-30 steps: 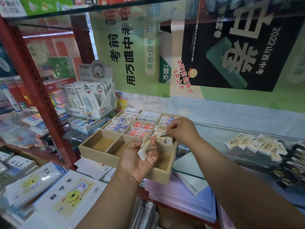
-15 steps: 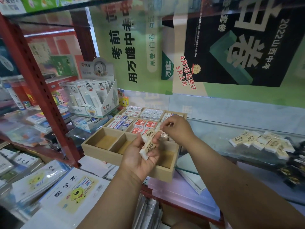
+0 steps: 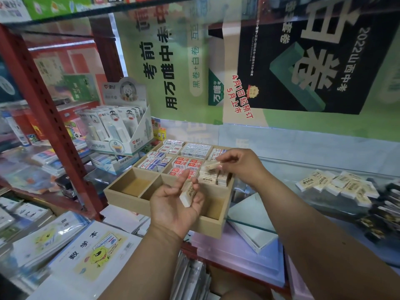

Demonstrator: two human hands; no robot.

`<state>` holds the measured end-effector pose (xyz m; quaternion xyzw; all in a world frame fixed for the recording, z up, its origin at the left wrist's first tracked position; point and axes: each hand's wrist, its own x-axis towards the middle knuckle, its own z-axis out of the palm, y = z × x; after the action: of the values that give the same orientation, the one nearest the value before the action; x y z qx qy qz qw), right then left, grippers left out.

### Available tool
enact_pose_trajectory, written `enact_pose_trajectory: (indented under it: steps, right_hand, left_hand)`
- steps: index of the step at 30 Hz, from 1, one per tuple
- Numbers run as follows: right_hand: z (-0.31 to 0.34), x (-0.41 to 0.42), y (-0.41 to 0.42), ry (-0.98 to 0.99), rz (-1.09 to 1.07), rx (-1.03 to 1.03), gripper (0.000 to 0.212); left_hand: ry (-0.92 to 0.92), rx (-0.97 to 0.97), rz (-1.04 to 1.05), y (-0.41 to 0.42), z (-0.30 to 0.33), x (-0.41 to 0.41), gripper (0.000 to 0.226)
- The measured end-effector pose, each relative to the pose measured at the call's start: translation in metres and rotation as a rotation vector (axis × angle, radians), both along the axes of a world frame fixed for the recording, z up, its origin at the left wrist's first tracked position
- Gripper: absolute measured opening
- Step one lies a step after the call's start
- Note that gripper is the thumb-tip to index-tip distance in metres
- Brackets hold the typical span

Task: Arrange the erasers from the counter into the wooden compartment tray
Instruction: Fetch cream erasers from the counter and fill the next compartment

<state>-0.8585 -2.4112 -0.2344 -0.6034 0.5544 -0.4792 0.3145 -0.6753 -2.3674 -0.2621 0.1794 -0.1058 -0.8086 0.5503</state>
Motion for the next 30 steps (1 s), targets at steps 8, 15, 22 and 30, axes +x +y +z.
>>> enact_pose_trajectory:
  steps: [8, 15, 22, 30]
  right_hand:
    - [-0.024, 0.013, 0.0, 0.325, -0.069, 0.015, 0.011]
    - [-0.023, 0.026, -0.006, 0.397, -0.138, 0.038, 0.015]
    - [-0.015, 0.028, -0.002, 0.028, -0.128, 0.086, 0.005]
    - [-0.001, 0.036, 0.041, -0.058, 0.259, -0.128, 0.036]
  left_hand:
    - [0.047, -0.129, -0.001, -0.001, -0.007, 0.0, 0.078]
    - [0.082, -0.113, 0.047, 0.002, -0.002, -0.001, 0.059]
    - [0.024, -0.032, 0.119, 0.005, 0.002, -0.009, 0.035]
    - [-0.048, 0.013, 0.113, 0.002, 0.003, -0.012, 0.036]
